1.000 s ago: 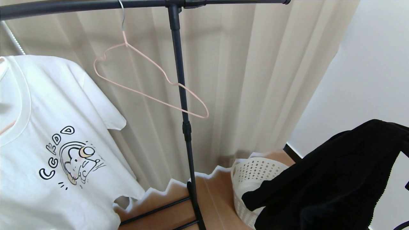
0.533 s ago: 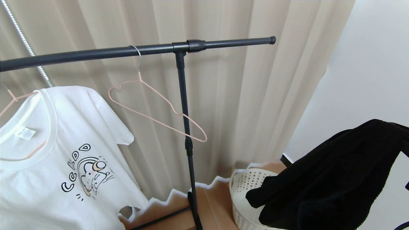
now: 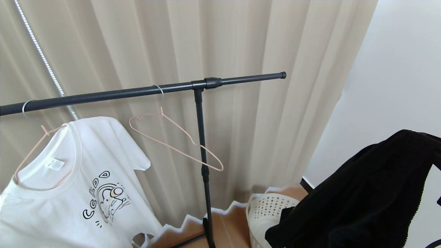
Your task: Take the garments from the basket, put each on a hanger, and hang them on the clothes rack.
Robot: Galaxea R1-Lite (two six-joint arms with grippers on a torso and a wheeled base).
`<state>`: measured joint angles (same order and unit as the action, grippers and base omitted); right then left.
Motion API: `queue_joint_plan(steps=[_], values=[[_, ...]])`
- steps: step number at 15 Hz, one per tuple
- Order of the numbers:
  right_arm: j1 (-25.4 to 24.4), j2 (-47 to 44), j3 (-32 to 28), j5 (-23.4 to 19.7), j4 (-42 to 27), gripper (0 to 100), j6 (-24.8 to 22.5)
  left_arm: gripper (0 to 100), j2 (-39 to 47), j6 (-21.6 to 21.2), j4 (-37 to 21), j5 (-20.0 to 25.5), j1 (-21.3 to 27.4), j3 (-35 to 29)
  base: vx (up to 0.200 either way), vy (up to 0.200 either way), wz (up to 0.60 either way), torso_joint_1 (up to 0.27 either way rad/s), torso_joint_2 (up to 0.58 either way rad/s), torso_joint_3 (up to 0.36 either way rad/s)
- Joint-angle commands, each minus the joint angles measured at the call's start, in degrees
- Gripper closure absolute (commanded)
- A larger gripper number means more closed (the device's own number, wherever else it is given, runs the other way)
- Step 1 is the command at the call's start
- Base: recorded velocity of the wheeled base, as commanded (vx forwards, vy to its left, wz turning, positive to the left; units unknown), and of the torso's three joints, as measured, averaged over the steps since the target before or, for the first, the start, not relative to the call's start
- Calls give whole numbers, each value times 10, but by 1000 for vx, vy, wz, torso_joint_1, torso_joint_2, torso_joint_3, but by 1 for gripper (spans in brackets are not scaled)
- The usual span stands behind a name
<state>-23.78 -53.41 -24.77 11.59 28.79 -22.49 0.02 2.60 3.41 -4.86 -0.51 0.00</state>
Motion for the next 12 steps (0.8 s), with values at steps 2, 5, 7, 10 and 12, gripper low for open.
queue_joint_plan(steps=[2,5,7,10,12], values=[[0,-2,2,0,0,100,0,0,1,0,0,-1,0,0,0,0,0,176,-388,-215],[0,-1,2,0,1,100,-1,0,1,0,0,-1,0,0,0,0,0,165,-362,-201],[0,0,2,-1,1,100,-1,0,1,0,0,-1,0,0,0,0,0,168,-356,-190],[0,1,5,-20,1,100,-2,0,1,0,0,-1,0,0,0,0,0,146,-315,-165],[0,1,5,-20,1,100,-2,0,0,0,0,-1,0,0,0,0,0,23,-40,-23]])
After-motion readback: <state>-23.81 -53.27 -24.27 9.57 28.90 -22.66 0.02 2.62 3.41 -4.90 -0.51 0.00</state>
